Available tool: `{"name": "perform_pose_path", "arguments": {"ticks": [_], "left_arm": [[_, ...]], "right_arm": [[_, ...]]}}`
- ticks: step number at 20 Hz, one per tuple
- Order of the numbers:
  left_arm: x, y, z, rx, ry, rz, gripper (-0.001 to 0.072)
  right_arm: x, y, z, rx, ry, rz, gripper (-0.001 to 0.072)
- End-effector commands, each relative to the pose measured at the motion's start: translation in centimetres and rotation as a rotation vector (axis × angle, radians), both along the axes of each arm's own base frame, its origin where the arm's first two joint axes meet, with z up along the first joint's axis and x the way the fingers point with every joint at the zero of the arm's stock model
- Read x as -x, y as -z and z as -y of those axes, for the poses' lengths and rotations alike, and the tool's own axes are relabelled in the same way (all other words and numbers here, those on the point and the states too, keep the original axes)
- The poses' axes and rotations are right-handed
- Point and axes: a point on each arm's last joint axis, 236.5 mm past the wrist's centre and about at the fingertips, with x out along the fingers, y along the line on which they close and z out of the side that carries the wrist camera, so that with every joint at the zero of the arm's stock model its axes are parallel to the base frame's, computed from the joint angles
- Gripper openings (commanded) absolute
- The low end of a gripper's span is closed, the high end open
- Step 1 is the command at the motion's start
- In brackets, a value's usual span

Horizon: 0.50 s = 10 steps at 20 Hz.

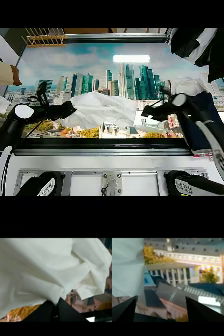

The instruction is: Fold the clothes and pants, and hang the long-sleeved shirts on hangers.

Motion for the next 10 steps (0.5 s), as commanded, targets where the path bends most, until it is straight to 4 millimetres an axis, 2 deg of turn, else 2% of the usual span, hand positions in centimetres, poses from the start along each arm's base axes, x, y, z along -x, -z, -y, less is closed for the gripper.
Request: {"name": "perform_pose_path", "arguments": {"ticks": [1, 4, 8, 9, 10], "left_arm": [[-0.2, -0.9, -0.6, 0.000, -0.015, 0.023, 0.0006], [-0.2, -0.9, -0.6, 0.000, -0.017, 0.025, 0.0006], [-0.2, -0.9, -0.6, 0.001, -0.017, 0.025, 0.0006], [-0.2, -0.9, -0.6, 0.001, -0.017, 0.025, 0.0006], [-0.2, -0.9, -0.6, 0.002, -0.017, 0.025, 0.0006]], "right_arm": [[0.9, 3.8, -4.8, -0.047, -0.061, -0.051, 0.0656], [1.0, 4.0, -7.0, -0.039, -0.104, -0.012, 0.0656], [1.0, 3.8, -8.9, -0.048, -0.127, 0.022, 0.0652], [1.0, 3.8, -9.2, -0.046, -0.132, 0.030, 0.0537], [1.0, 3.8, -9.4, -0.046, -0.136, 0.037, 0.0361]]}}
